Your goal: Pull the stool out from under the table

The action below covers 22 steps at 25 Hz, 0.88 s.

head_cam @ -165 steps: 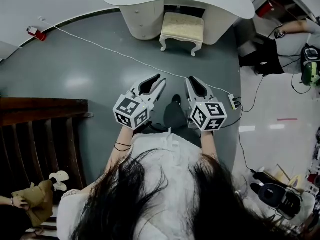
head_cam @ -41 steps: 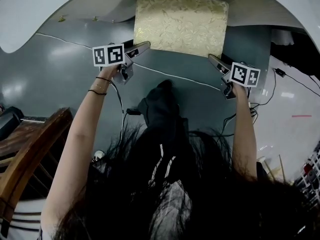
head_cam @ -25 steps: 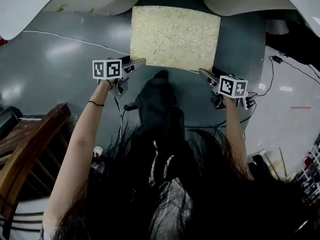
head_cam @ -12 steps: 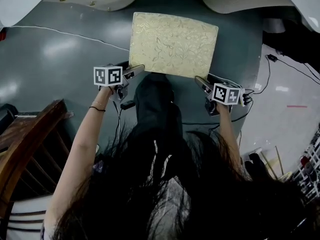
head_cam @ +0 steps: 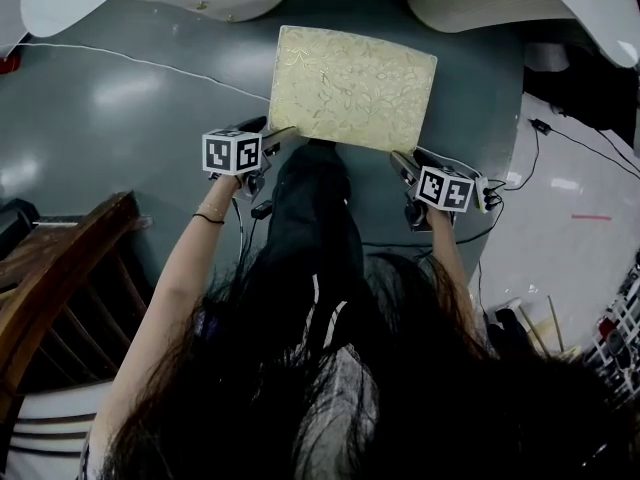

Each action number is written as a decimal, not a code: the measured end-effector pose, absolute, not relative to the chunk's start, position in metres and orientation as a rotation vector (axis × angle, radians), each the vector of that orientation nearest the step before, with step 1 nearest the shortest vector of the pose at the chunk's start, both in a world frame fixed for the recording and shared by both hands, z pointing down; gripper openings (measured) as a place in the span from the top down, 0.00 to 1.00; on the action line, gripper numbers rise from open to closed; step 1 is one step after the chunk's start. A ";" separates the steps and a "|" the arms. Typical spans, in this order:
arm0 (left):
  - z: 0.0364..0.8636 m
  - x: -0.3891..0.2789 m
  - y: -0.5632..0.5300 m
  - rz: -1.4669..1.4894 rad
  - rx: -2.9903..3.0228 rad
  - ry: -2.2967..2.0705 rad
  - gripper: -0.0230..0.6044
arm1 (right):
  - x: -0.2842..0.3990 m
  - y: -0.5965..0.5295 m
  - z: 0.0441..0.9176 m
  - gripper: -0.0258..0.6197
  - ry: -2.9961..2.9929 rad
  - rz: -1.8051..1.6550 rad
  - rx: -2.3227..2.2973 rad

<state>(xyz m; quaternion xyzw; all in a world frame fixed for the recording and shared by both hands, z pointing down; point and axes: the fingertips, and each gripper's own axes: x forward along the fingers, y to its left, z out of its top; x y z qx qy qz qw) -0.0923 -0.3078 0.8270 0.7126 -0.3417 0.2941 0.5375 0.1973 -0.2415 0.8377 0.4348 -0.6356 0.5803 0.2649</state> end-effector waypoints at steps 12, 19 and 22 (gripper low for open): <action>0.703 -0.042 -0.293 0.596 1.864 -0.724 0.38 | 0.144 -0.242 0.708 0.49 -1.937 1.538 1.246; 0.592 -0.005 -0.274 0.432 1.955 -0.724 0.38 | 0.128 -0.233 0.601 0.49 -2.083 1.509 1.291; 0.543 0.005 -0.271 0.327 1.982 -0.762 0.38 | 0.124 -0.226 0.558 0.49 -2.157 1.436 1.273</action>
